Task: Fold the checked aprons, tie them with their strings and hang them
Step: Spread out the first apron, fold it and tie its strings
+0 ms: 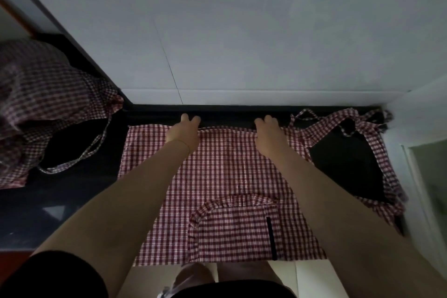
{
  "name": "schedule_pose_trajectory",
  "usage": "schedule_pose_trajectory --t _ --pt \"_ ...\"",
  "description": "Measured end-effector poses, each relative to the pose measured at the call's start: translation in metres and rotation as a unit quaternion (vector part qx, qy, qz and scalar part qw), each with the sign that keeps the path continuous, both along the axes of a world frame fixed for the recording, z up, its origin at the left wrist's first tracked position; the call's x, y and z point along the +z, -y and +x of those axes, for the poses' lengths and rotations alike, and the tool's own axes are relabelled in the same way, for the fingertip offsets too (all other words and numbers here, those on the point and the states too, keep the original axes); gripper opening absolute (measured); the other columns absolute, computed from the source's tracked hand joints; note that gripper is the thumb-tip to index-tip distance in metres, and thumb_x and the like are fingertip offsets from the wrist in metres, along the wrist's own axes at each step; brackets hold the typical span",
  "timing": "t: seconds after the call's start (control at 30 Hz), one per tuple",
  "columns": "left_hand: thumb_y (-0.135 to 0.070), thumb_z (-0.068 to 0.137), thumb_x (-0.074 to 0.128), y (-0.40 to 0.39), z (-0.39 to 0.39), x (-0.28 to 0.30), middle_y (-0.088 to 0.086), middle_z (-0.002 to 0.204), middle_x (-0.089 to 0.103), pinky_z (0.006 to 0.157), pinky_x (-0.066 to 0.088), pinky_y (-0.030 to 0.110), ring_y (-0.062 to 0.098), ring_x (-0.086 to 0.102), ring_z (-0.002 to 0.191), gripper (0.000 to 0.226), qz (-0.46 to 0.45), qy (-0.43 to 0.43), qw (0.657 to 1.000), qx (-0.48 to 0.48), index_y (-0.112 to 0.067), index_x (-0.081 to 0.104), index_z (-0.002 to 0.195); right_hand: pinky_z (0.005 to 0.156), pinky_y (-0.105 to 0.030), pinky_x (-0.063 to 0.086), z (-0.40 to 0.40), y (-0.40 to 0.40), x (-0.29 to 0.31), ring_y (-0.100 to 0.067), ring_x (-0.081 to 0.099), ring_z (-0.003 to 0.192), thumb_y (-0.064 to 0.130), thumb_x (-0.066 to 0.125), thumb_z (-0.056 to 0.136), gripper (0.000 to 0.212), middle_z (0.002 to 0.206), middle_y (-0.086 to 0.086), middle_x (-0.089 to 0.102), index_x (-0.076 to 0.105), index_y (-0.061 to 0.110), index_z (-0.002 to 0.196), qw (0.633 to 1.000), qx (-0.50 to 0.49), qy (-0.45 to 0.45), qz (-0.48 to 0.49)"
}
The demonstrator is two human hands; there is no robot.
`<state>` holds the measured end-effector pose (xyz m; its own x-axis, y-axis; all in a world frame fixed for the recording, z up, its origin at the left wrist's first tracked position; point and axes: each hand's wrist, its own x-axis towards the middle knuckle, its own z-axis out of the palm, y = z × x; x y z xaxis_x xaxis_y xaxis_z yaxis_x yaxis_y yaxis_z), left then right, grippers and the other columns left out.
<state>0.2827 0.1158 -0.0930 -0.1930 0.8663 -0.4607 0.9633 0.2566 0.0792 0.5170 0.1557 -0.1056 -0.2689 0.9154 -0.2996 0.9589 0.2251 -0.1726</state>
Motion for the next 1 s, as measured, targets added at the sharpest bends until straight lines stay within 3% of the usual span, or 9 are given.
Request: schedule_pose_trajectory --t 0.1,0.2,0.3,0.43,0.53,0.63,0.77,0.87,1.0 --pt "-0.005 0.092 0.054 -0.001 0.007 0.001 0.013 0.135 0.034 0.054 0.042 0.032 0.025 0.053 0.074 0.040 0.016 -0.002 1.000 -0.010 -0.017 0.051 0.129 0.074 -0.028 0.040 -0.002 0.000 0.001 -0.024 0.042 0.112 0.008 0.058 0.094 0.020 0.121 -0.011 0.045 0.058 0.009 0.114 1.000 0.008 0.008 0.014" --pt "-0.010 0.095 0.052 -0.002 0.013 0.003 0.009 0.137 0.038 0.067 0.050 0.036 0.030 0.060 0.093 0.035 0.013 0.033 0.999 -0.039 -0.015 0.054 0.129 0.070 -0.028 0.039 -0.001 0.001 0.003 -0.022 0.044 0.101 0.002 0.051 0.096 0.012 0.112 -0.010 0.049 0.060 0.007 0.102 0.999 0.019 -0.004 0.028" --pt "-0.016 0.098 0.047 0.003 0.009 0.004 0.009 0.128 0.051 0.073 0.049 0.036 0.029 0.059 0.101 0.032 -0.001 0.036 0.999 -0.022 -0.014 0.053 0.129 0.076 -0.031 0.047 0.009 0.005 0.009 -0.022 0.052 0.095 0.006 0.050 0.098 0.012 0.109 -0.011 0.056 0.060 0.008 0.105 1.000 -0.001 0.011 0.018" --pt "-0.033 0.099 0.047 0.018 -0.005 0.003 0.012 0.125 0.054 0.075 0.051 0.038 0.028 0.060 0.104 0.041 -0.075 0.001 0.992 0.097 -0.007 0.052 0.130 0.088 -0.033 0.048 0.016 0.000 0.028 -0.025 0.060 0.106 0.016 0.055 0.099 0.022 0.119 -0.012 0.060 0.061 0.006 0.118 0.987 -0.053 0.128 -0.075" --pt "-0.022 0.100 0.049 0.018 -0.012 0.011 0.014 0.120 0.061 0.088 0.054 0.039 0.028 0.061 0.106 0.031 -0.096 0.011 0.988 0.120 -0.003 0.060 0.121 0.090 -0.035 0.048 0.011 0.001 0.046 -0.026 0.062 0.104 0.016 0.053 0.100 0.021 0.115 -0.013 0.064 0.063 0.003 0.114 0.985 -0.081 0.117 -0.103" --pt "-0.013 0.101 0.042 0.013 -0.016 0.030 0.017 0.114 0.064 0.084 0.051 0.039 0.030 0.062 0.104 0.027 0.019 0.007 0.993 0.120 0.000 0.062 0.112 0.085 -0.036 0.046 0.012 0.002 0.064 -0.029 0.062 0.100 0.008 0.043 0.101 0.024 0.109 -0.017 0.067 0.066 0.001 0.099 0.995 -0.072 0.064 0.031" --pt "-0.007 0.098 0.039 0.013 -0.019 0.068 0.024 0.117 0.056 0.087 0.044 0.048 0.040 0.053 0.111 0.024 0.210 0.042 0.969 0.119 0.001 0.056 0.113 0.092 -0.041 0.044 0.016 0.000 0.094 -0.035 0.054 0.111 0.004 0.045 0.097 0.022 0.117 -0.021 0.059 0.059 0.001 0.113 0.983 -0.078 0.034 0.164" --pt "-0.003 0.096 0.041 0.032 -0.018 0.080 0.022 0.120 0.056 0.090 0.043 0.049 0.039 0.051 0.114 0.024 0.246 0.061 0.961 0.112 0.001 0.055 0.115 0.099 -0.043 0.040 0.017 0.016 0.102 -0.039 0.045 0.121 -0.001 0.045 0.094 0.030 0.126 -0.025 0.051 0.053 -0.002 0.123 0.980 -0.099 -0.004 0.170" --pt "-0.003 0.097 0.037 0.087 -0.010 0.064 0.021 0.129 0.054 0.096 0.042 0.045 0.036 0.050 0.120 0.029 0.220 0.077 0.964 0.130 0.003 0.052 0.122 0.096 -0.040 0.040 0.022 0.062 0.087 -0.035 0.046 0.116 0.005 0.048 0.094 0.027 0.121 -0.021 0.052 0.054 -0.001 0.120 0.981 -0.105 -0.022 0.164"
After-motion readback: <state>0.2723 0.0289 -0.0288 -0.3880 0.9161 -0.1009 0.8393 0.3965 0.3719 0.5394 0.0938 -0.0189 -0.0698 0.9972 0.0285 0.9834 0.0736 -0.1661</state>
